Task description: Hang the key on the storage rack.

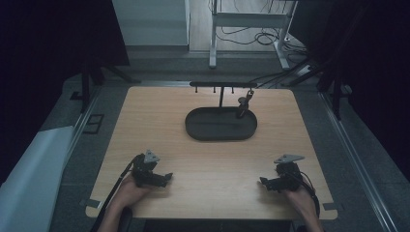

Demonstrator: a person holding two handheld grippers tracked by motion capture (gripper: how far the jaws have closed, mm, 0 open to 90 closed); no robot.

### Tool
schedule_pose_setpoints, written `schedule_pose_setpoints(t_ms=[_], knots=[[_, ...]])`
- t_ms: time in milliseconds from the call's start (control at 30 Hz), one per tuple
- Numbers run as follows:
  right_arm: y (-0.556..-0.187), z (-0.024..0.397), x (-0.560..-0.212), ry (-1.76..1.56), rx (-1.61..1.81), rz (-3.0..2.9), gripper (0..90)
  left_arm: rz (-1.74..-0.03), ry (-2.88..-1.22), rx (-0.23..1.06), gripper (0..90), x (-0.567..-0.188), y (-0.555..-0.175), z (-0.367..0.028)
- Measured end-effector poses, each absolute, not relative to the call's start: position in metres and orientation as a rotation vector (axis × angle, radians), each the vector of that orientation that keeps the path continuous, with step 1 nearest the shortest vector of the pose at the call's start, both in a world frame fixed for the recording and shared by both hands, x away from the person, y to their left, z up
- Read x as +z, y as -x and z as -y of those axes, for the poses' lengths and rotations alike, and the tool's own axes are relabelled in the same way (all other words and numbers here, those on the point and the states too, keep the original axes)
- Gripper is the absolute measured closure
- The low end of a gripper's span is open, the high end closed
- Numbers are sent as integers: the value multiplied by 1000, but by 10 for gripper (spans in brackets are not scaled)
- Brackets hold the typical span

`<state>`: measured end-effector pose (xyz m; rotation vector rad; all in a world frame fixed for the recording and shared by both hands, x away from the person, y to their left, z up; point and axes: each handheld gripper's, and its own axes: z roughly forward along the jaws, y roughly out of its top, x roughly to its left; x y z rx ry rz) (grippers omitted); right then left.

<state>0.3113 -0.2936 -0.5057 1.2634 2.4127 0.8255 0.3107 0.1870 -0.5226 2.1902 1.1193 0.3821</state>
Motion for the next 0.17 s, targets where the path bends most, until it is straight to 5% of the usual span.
schedule_pose_setpoints(t_ms=[167], knots=[[-309,292,-509,-1253,835,-2417,62,-1121,-2190,385,0,-523,-310,-187]])
